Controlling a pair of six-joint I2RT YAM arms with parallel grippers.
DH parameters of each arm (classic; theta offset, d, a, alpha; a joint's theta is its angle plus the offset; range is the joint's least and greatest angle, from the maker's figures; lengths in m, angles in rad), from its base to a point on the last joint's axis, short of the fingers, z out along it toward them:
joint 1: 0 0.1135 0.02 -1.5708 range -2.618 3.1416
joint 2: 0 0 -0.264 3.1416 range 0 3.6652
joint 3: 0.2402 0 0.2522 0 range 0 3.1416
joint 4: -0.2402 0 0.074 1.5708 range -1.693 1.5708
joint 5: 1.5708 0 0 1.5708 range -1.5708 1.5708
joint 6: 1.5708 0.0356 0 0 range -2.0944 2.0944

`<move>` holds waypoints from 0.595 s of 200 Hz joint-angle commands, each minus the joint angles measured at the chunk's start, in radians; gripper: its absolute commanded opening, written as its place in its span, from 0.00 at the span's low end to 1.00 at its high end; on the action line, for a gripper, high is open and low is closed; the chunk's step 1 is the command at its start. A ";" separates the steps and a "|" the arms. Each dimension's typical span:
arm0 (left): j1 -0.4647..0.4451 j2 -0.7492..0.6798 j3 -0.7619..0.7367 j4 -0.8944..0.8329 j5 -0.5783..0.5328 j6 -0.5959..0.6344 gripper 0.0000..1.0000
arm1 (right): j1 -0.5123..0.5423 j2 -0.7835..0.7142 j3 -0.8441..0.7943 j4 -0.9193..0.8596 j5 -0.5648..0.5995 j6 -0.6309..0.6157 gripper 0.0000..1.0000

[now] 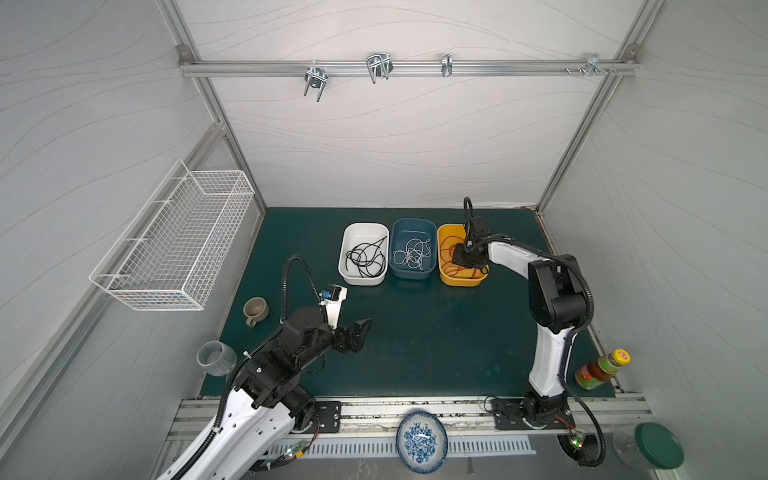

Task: Untangle the cables
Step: 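Open the right gripper to release the red wire into the yellow bin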

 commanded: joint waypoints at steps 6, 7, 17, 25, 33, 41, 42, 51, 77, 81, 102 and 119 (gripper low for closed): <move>-0.003 0.001 0.020 0.029 -0.011 0.006 0.99 | -0.009 -0.026 0.030 -0.033 0.005 -0.012 0.00; -0.003 0.001 0.020 0.029 -0.011 0.006 0.99 | -0.009 -0.028 0.030 -0.033 0.005 -0.012 0.00; -0.003 0.002 0.020 0.029 -0.011 0.006 0.99 | -0.010 -0.043 0.026 -0.034 0.007 -0.005 0.00; -0.003 0.001 0.020 0.029 -0.011 0.006 0.99 | -0.009 -0.052 0.021 -0.034 0.005 -0.001 0.00; -0.003 0.001 0.020 0.029 -0.011 0.006 0.99 | -0.010 -0.063 0.019 -0.035 0.002 0.002 0.02; -0.004 0.004 0.021 0.029 -0.011 0.006 0.99 | -0.010 -0.071 0.019 -0.039 -0.001 0.002 0.08; -0.003 0.003 0.020 0.029 -0.011 0.006 0.99 | -0.010 -0.073 0.019 -0.039 -0.001 0.002 0.09; -0.003 0.004 0.021 0.029 -0.012 0.006 0.99 | -0.010 -0.085 0.018 -0.041 -0.010 0.002 0.14; -0.004 0.008 0.022 0.028 -0.009 0.005 0.99 | -0.010 -0.129 0.015 -0.044 -0.021 0.005 0.24; -0.004 0.008 0.022 0.026 -0.009 0.005 0.99 | -0.010 -0.136 0.016 -0.043 -0.021 0.005 0.26; -0.004 0.008 0.022 0.027 -0.012 0.005 0.99 | -0.009 -0.172 0.015 -0.052 -0.029 0.005 0.32; -0.004 0.008 0.022 0.028 -0.012 0.005 0.99 | -0.009 -0.203 0.001 -0.062 -0.031 0.015 0.38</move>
